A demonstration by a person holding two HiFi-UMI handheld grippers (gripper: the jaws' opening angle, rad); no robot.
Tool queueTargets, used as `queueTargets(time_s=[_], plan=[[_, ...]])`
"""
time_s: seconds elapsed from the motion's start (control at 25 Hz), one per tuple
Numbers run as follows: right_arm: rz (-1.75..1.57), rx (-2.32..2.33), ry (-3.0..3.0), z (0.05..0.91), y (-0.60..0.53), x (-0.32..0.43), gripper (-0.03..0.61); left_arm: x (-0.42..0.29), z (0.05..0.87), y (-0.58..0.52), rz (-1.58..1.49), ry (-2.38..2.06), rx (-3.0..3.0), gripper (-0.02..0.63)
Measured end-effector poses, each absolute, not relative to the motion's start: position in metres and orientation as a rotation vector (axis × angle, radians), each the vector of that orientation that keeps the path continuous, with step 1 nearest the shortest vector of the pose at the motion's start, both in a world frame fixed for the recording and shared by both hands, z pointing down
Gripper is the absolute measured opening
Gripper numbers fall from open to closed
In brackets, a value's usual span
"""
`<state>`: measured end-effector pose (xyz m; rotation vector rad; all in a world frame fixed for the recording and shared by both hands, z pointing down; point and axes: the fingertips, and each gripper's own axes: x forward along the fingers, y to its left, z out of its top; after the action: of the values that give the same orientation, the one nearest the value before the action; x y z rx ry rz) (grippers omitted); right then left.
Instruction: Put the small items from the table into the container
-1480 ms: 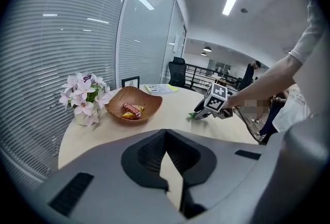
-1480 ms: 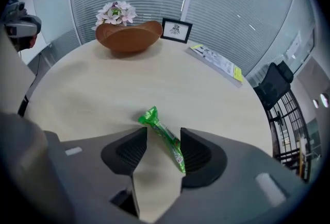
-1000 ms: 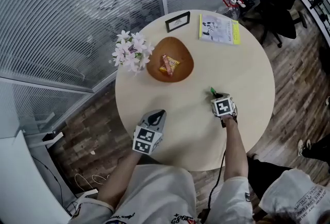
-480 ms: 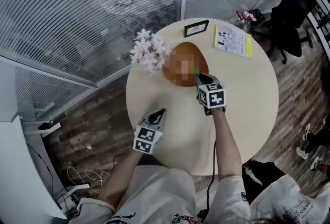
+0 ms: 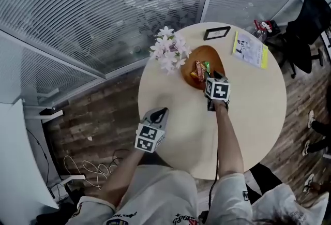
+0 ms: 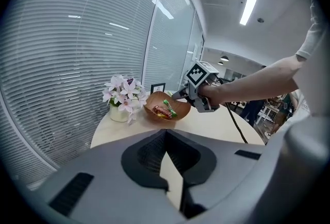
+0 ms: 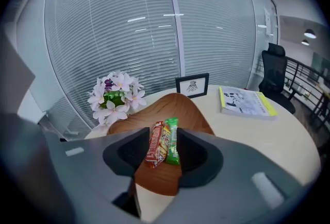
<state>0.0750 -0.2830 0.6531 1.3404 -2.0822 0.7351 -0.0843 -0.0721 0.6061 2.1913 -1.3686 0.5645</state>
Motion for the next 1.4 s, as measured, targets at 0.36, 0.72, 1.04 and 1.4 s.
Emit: queueTargets(time_s=[0.36,0.72,1.04,1.4], plan=[[0.717,1.466,-2.212,0.598,-0.233,0.115,0.002,-0.057,0.595,-0.078,0.552,-1.328,2.269,0.005],[0.907,1.528,-2.239,0.592,-0.092,0.122,0.002,-0.036,0.586,-0.07,0.531,-1.326,2.313,0.005],[0.915,1.541,-2.188,0.614,0.004,0.107,0.002,-0.011,0.599,-0.032,0.575,-1.269,2.333,0.005],[0.895,1.55,-2.186,0.612,0.032,0.108,0.0,0.005,0.602,-0.006,0.604,-1.244,2.359,0.005]])
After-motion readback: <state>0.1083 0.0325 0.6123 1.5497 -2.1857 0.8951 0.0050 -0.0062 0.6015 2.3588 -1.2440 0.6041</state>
